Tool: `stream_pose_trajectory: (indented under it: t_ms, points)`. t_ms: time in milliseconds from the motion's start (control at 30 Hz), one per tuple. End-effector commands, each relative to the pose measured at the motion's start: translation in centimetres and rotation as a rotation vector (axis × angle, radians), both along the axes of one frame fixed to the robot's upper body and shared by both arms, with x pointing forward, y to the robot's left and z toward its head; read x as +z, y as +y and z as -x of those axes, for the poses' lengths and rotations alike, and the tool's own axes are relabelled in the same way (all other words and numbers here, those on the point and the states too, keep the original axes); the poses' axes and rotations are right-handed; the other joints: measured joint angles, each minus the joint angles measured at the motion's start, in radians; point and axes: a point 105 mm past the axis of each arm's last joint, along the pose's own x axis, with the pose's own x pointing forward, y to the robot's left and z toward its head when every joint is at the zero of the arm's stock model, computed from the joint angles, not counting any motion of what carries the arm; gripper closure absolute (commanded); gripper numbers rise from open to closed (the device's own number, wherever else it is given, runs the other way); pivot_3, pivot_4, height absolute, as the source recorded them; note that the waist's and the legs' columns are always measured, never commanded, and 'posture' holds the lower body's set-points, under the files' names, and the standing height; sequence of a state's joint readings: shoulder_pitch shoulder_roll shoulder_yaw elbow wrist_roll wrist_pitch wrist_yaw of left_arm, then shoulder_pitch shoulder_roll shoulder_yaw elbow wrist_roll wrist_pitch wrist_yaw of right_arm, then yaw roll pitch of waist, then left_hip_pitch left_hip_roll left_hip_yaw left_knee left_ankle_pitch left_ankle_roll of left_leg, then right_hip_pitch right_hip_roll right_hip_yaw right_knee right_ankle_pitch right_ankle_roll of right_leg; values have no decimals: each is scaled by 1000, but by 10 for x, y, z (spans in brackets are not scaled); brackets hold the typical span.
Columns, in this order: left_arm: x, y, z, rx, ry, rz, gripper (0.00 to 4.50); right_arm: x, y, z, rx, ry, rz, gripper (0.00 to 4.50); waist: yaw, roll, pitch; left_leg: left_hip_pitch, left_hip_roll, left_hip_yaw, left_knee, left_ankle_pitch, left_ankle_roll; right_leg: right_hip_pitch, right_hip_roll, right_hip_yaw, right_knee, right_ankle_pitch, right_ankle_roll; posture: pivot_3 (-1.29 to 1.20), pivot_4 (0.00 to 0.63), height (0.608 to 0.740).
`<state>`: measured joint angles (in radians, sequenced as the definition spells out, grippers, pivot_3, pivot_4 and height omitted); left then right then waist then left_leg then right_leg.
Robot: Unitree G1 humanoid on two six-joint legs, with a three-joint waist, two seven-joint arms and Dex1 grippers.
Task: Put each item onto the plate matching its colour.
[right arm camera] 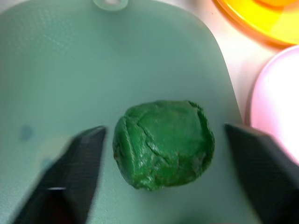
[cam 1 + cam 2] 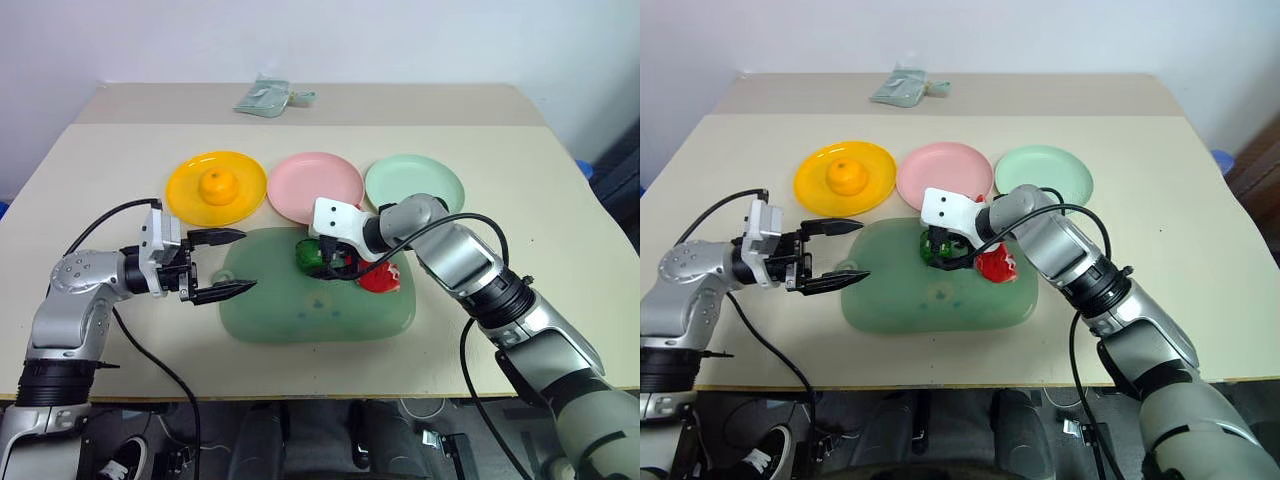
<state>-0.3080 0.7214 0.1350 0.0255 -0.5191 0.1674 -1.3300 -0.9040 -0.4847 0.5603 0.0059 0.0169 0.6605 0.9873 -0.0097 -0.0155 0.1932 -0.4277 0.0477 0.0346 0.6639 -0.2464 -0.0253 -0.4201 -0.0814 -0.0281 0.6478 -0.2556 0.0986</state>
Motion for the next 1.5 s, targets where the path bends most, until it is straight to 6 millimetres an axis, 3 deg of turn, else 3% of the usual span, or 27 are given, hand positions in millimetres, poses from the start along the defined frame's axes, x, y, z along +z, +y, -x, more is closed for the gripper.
stream_pose_trajectory:
  t_ms: [33,67,200,367,567,600,700,833,967,1133,1300,1500]
  points:
    - [7,-1,3,-7,-40,-6,0,0,2,0,16,-35,9,2294,-3,0,0,0,0,0,0,0,0,0,0,0,0,0,0,0,150,740]
    - [7,-1,3,-7,-40,-6,0,2,2,-1,17,-47,5,2597,-3,0,0,0,0,0,0,0,0,0,0,0,0,0,0,0,150,740]
    - [5,2,3,-2,-37,-6,0,16,7,4,39,-39,-57,2597,-4,0,0,0,0,0,0,0,0,0,0,0,0,0,0,0,150,740]
    - [4,4,2,6,-38,0,0,57,14,11,61,-7,-250,2597,-2,0,0,0,0,0,0,0,0,0,0,0,0,0,0,0,150,740]
    - [6,4,0,11,-48,22,0,109,4,16,64,36,-504,2597,-2,0,0,0,0,0,0,0,0,0,0,0,0,0,0,0,150,740]
    - [8,4,0,15,-48,37,0,116,-2,10,34,5,-536,2597,-2,0,0,0,0,0,0,0,0,0,0,0,0,0,0,0,150,740]
    - [17,5,-7,56,-77,79,0,131,-58,-51,-298,-210,-589,2597,1,0,0,0,0,0,0,0,0,0,0,0,0,0,0,0,150,740]
    - [18,6,-21,129,-87,87,0,132,-98,-82,-515,-277,-630,2597,1,0,0,0,0,0,-1,0,0,1,-1,0,-1,0,0,0,150,740]
    - [20,-1,-28,149,-100,108,0,111,-122,-98,-620,-378,-501,2597,-12,0,0,0,0,4,-3,0,0,-4,0,4,0,0,0,0,150,740]
    - [20,-5,-35,171,-83,124,0,78,-130,-102,-627,-385,-375,2597,-11,0,0,0,0,7,-4,0,0,-5,0,7,1,0,0,0,150,740]
    - [20,-7,-34,163,-80,120,0,66,-140,-105,-655,-357,-349,2597,-8,0,0,0,0,8,-3,0,0,-6,0,9,1,0,0,0,150,740]
    - [20,-9,-32,153,-81,119,0,65,-140,-103,-651,-313,-379,29,-7,0,0,0,0,9,-3,0,0,-6,0,9,1,0,0,0,150,740]
